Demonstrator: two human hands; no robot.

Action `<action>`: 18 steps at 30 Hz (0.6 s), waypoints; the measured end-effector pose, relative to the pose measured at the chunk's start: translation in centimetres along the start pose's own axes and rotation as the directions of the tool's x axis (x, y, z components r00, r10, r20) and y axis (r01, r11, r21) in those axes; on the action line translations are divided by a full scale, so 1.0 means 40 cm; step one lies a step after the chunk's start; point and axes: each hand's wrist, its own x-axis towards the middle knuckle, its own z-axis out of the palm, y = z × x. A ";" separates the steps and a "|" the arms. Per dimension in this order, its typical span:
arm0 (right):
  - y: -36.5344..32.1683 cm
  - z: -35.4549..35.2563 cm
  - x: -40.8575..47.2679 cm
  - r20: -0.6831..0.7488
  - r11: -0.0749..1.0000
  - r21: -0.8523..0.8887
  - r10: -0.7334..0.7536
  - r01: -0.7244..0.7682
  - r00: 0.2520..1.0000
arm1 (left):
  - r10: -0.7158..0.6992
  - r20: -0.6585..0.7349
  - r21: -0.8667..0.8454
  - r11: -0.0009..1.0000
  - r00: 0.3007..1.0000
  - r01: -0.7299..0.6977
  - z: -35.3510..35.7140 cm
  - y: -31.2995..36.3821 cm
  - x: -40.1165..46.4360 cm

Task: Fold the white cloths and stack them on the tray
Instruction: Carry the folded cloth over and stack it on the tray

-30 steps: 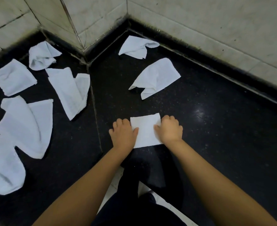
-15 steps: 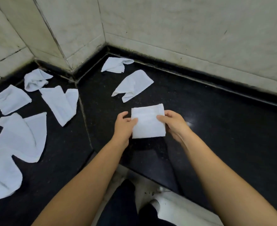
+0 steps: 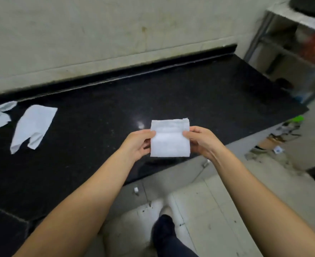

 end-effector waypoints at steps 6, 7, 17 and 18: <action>0.079 -0.292 -0.147 -0.213 0.988 0.149 0.072 -0.040 0.974 | -0.183 0.209 0.229 0.964 0.961 0.134 0.294 -0.083 -0.004; 0.086 -0.342 -0.167 -0.240 0.982 0.185 0.079 -0.034 0.968 | -0.203 0.237 0.258 0.956 0.950 0.140 0.350 -0.092 -0.002; 0.038 -0.926 -0.262 -0.418 0.942 0.332 0.101 0.048 0.903 | -0.282 0.424 0.374 0.920 0.861 0.117 0.998 -0.179 0.083; 0.021 -0.991 -0.262 -0.424 0.943 0.328 0.094 0.056 0.901 | -0.281 0.435 0.366 0.923 0.855 0.118 1.065 -0.185 0.092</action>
